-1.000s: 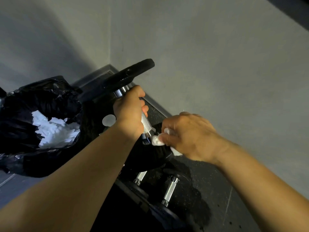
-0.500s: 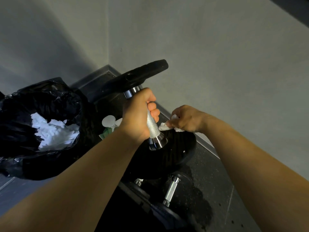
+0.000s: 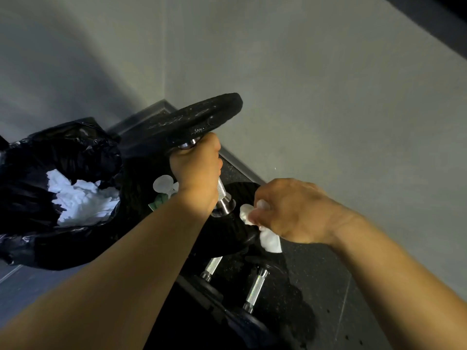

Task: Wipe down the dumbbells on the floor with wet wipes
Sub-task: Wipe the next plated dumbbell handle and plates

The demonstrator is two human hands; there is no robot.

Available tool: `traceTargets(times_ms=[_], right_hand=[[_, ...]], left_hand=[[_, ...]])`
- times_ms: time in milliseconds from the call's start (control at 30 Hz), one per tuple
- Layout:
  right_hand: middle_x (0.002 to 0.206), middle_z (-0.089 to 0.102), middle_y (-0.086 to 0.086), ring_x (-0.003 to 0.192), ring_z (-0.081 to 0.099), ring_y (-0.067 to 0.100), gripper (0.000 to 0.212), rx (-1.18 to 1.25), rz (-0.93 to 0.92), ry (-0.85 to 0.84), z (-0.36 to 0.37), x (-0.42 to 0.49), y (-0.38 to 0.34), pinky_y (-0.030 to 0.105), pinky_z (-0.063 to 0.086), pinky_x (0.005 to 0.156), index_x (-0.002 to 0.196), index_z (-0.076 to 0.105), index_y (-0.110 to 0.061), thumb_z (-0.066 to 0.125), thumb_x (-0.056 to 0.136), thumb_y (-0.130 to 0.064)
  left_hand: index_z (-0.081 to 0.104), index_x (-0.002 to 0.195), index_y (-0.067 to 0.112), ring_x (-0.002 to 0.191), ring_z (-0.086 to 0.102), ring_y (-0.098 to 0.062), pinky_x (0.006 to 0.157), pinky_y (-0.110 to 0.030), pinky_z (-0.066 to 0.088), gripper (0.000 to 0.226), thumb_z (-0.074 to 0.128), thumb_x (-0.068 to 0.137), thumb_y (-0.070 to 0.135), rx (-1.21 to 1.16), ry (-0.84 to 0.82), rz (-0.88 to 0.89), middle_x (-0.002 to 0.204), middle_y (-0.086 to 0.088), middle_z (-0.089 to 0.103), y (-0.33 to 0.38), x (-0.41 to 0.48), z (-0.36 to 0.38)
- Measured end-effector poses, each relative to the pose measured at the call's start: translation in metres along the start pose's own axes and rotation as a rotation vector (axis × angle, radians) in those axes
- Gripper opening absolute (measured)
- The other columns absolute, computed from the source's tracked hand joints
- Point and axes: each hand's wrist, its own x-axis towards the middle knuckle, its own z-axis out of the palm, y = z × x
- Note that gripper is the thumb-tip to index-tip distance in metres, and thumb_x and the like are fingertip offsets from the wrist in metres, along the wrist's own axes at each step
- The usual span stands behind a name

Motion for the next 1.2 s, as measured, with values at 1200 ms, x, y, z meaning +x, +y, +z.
traceTargets(times_ms=[1200], right_hand=[[0.042,0.043,-0.017,0.038,0.036,0.0,0.021,1.085,-0.207,0.814,0.027,0.046,0.032,0.01,0.028,0.043,0.076,0.059,-0.012,0.055,0.095,-0.02]], left_hand=[[0.019,0.055,0.021,0.036,0.019,-0.01,0.041,-0.02,0.021,0.039,0.044,0.084,0.01,-0.187,0.042,-0.48,0.045,0.006,0.018,0.007,0.015,-0.012]])
